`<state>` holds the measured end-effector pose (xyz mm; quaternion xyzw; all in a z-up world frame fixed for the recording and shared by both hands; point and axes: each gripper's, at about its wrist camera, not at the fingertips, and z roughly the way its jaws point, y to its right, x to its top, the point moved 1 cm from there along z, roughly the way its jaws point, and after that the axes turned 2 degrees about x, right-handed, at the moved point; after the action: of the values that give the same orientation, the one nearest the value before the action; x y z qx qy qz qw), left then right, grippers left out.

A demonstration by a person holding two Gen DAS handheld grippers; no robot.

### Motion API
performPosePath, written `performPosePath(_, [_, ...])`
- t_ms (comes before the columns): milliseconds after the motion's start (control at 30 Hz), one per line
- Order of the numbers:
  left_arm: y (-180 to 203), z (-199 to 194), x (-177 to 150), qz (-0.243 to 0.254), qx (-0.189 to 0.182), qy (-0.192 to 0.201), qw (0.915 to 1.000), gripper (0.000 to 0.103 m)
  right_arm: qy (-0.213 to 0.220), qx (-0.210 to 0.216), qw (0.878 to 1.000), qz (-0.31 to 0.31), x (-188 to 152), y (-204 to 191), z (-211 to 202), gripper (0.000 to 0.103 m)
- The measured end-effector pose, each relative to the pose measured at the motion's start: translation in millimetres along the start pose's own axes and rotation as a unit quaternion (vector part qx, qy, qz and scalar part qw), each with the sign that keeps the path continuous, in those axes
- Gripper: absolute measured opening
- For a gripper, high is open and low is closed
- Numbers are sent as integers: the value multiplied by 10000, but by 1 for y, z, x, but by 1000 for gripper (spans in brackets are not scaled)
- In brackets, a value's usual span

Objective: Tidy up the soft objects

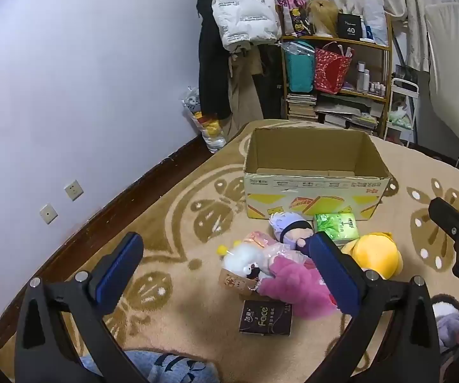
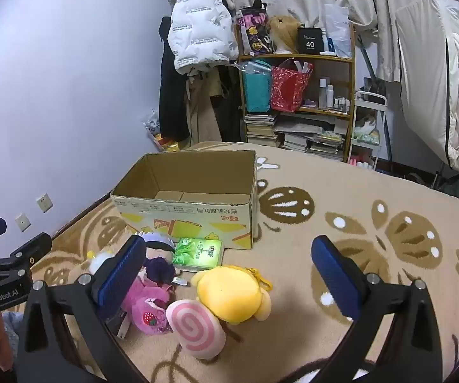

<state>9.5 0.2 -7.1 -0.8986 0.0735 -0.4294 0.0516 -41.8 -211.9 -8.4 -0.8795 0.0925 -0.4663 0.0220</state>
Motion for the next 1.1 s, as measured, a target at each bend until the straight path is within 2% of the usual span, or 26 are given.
performPosePath(67, [-1, 3, 1, 8, 47, -24, 10000, 103, 25, 10, 10000, 18, 0, 0, 0, 103])
performPosePath(100, [2, -2, -1, 70, 90, 168, 9998, 103, 36, 14, 10000, 24, 0, 0, 0, 103])
performPosePath(500, [2, 3, -3, 20, 80, 54, 10000, 103, 76, 7, 10000, -5, 0, 0, 0, 103])
performPosePath(1100, [2, -1, -2, 46, 93, 85, 9999, 103, 69, -9, 10000, -11, 0, 0, 1, 103])
